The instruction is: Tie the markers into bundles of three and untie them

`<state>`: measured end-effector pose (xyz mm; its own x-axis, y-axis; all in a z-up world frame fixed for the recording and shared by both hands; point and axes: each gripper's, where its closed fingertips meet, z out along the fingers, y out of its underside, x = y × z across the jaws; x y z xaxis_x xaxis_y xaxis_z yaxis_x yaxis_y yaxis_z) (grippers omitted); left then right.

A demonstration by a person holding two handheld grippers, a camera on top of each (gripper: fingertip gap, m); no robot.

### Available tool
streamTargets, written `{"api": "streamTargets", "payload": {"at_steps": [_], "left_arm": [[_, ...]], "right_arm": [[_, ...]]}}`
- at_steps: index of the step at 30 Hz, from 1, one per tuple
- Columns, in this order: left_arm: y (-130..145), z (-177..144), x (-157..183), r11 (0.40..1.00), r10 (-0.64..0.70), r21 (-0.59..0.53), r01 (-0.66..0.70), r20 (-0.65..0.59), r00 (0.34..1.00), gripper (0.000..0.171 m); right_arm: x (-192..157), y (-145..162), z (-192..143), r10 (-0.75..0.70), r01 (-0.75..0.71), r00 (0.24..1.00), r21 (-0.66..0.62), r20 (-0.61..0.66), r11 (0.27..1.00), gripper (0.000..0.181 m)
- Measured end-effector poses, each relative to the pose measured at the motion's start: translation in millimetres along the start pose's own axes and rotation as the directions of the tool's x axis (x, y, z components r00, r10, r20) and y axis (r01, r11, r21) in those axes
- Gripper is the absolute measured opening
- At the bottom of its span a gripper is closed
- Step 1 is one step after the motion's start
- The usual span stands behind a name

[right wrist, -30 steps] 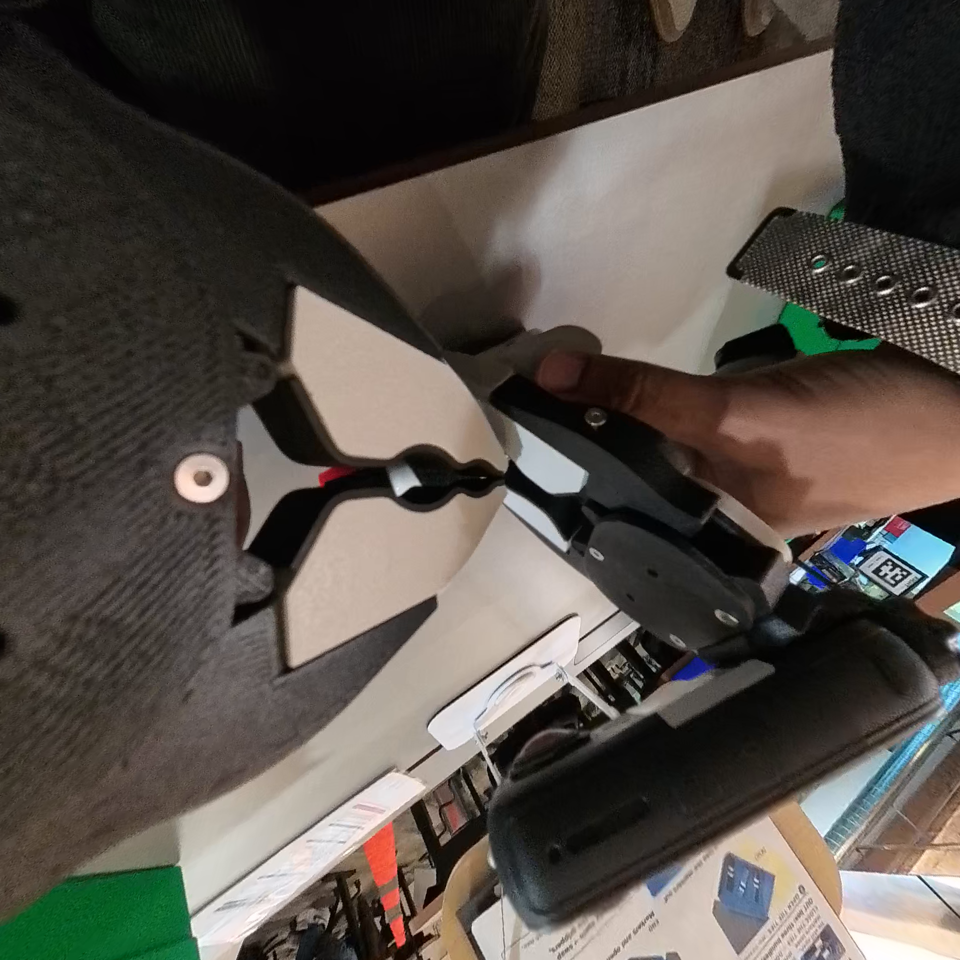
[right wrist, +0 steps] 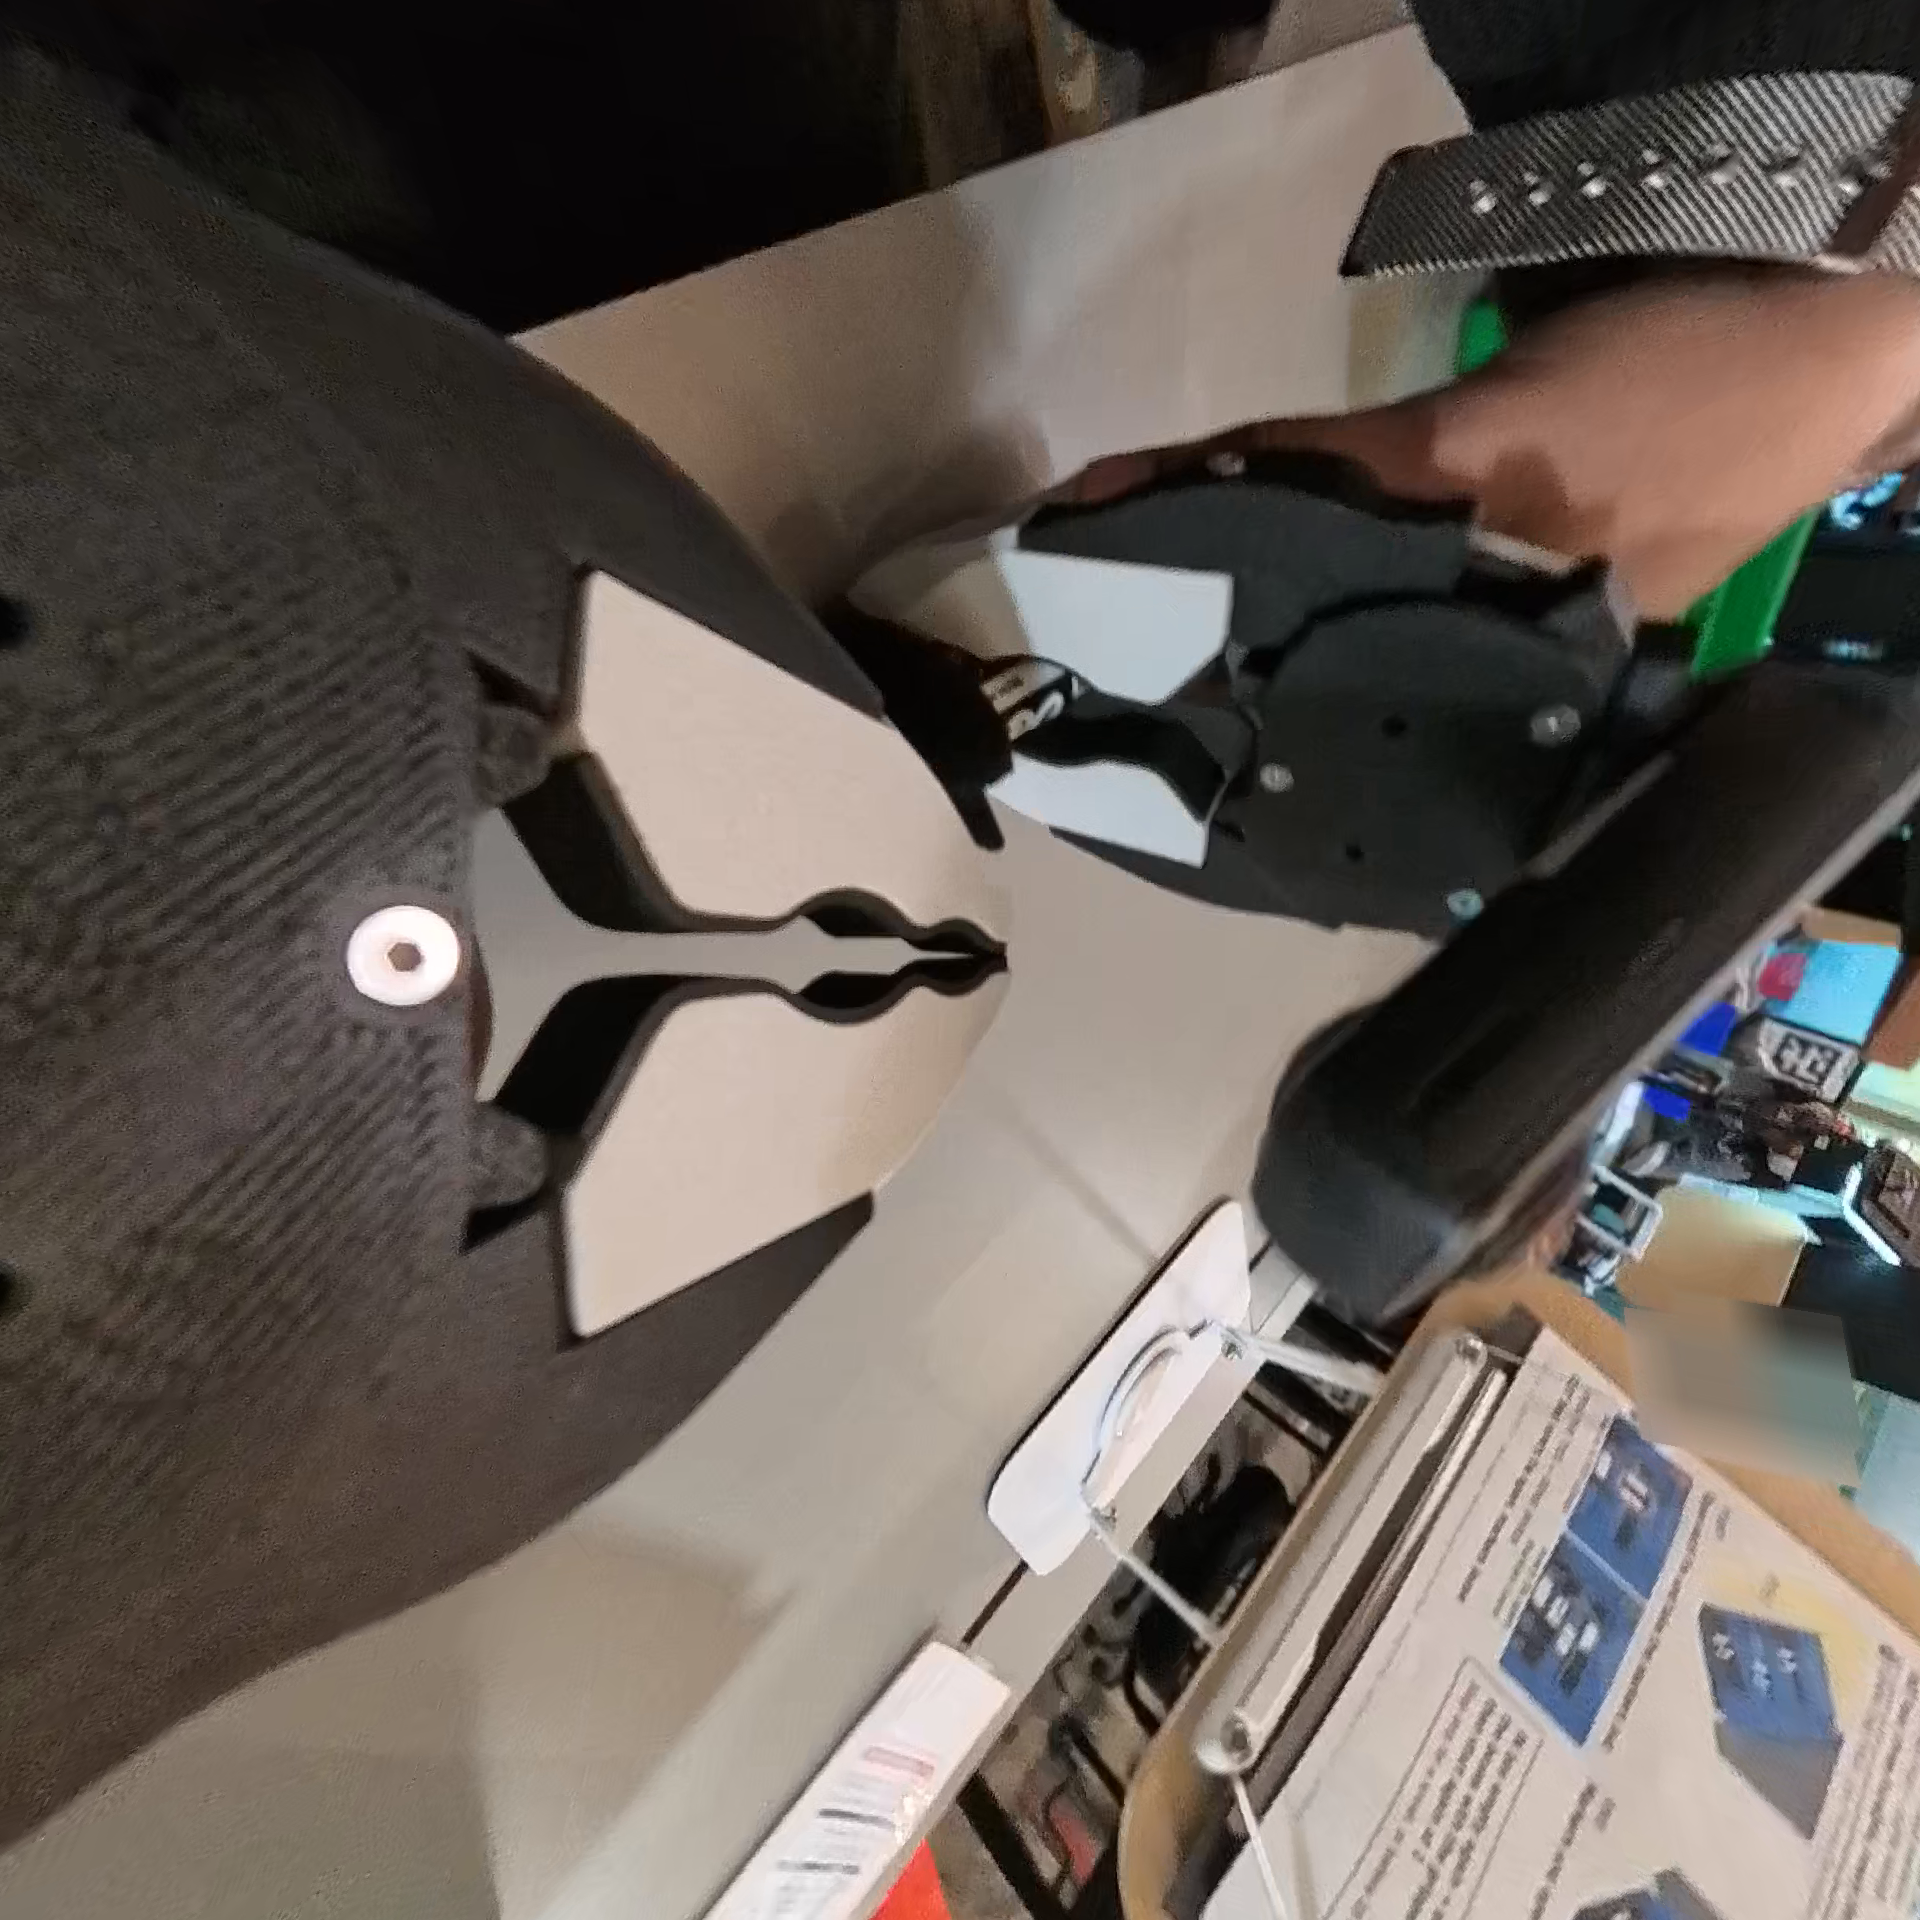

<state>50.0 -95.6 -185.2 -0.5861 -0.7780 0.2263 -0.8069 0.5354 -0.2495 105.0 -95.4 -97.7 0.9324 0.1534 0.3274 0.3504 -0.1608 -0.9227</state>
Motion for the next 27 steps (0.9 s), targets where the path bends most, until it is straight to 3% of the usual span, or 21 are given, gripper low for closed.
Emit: {"api": "streamTargets", "payload": {"at_steps": [7, 17, 24, 27], "left_arm": [[2, -2, -4, 0.999, 0.007, 0.047, -0.006, -0.018, 1.000, 0.022], [6, -3, -4, 0.995, 0.000, 0.095, 0.001, -0.009, 1.000, 0.021], [1, -9, -5, 0.980, -0.012, 0.200, 0.019, -0.034, 0.999, 0.021], [3, -8, -6, 0.983, -0.017, 0.183, 0.022, -0.029, 0.999, 0.022]], "right_arm": [[21, 0, -4, 0.174, -0.173, 0.984, 0.028, -0.032, 0.984, 0.000], [12, 0, 5, 0.171, -0.171, 0.985, 0.013, 0.005, 0.985, 0.001], [12, -2, 8, 0.185, -0.185, 0.983, 0.020, 0.015, 0.982, 0.001], [12, 0, 8, 0.194, -0.194, 0.981, 0.006, 0.022, 0.981, 0.001]]}}
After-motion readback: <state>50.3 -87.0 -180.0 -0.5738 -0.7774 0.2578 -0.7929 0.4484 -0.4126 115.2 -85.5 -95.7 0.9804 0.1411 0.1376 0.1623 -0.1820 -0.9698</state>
